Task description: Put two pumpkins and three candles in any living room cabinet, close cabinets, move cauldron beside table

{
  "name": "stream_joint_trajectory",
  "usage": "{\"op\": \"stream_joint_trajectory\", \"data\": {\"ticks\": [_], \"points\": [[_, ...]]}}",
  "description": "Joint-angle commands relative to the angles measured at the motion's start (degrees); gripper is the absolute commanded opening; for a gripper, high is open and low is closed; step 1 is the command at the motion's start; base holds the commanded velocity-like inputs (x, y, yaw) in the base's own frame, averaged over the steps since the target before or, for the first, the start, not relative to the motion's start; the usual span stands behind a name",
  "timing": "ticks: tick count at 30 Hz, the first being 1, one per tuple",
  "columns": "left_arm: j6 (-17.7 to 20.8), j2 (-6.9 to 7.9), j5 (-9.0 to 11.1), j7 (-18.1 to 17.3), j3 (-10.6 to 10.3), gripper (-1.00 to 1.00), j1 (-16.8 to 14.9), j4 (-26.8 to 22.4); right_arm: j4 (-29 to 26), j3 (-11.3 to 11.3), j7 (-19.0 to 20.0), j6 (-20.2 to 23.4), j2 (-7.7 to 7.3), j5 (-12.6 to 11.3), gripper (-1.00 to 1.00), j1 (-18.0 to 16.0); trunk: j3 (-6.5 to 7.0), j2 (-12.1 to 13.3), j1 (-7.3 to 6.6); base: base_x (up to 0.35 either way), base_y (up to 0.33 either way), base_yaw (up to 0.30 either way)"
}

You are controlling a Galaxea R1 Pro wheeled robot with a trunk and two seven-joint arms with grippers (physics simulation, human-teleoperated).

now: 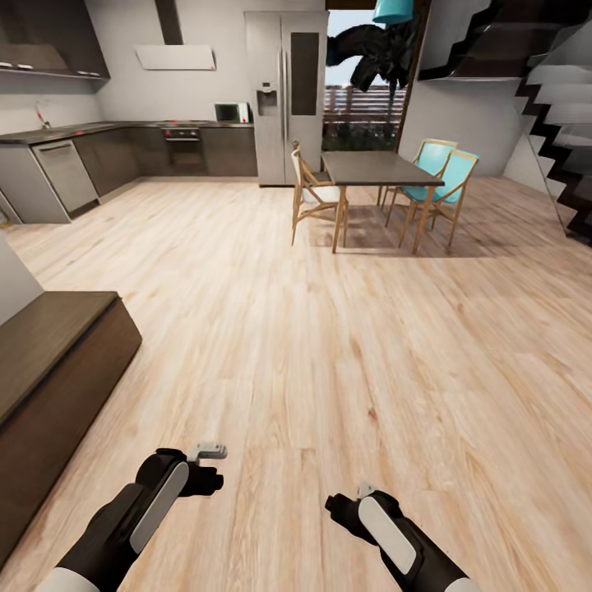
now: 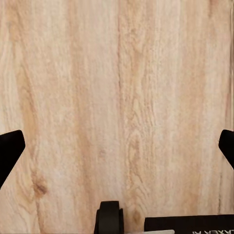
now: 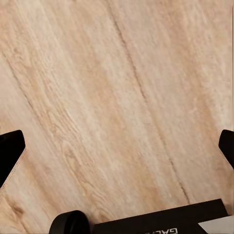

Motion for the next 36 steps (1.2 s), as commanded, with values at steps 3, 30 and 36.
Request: {"op": "stream_joint_trajectory", "data": {"ticks": [3, 30, 36], "points": [[0.12, 0.07, 0.60, 0.60, -0.16, 1.00, -0.06, -0.10, -0.07, 0.15, -0.40, 0.06, -0.02, -0.37, 1.00, -0.06, -0.05, -0.02, 0.03, 0.311, -0.164, -0.152], [0.12, 0.08, 0.60, 0.60, -0.21, 1.00, -0.04, -0.08, -0.07, 0.15, -0.40, 0.06, -0.02, -0.35, 1.00, -0.08, -0.05, -0.02, 0.03, 0.306, -0.031, -0.100], [0.12, 0.04, 0.60, 0.60, -0.20, 1.00, -0.02, -0.07, -0.07, 0.20, -0.46, -1.44, -0.02, -0.23, 1.00, -0.04, -0.05, -0.02, 0.03, 0.306, 0.000, 0.080]]}}
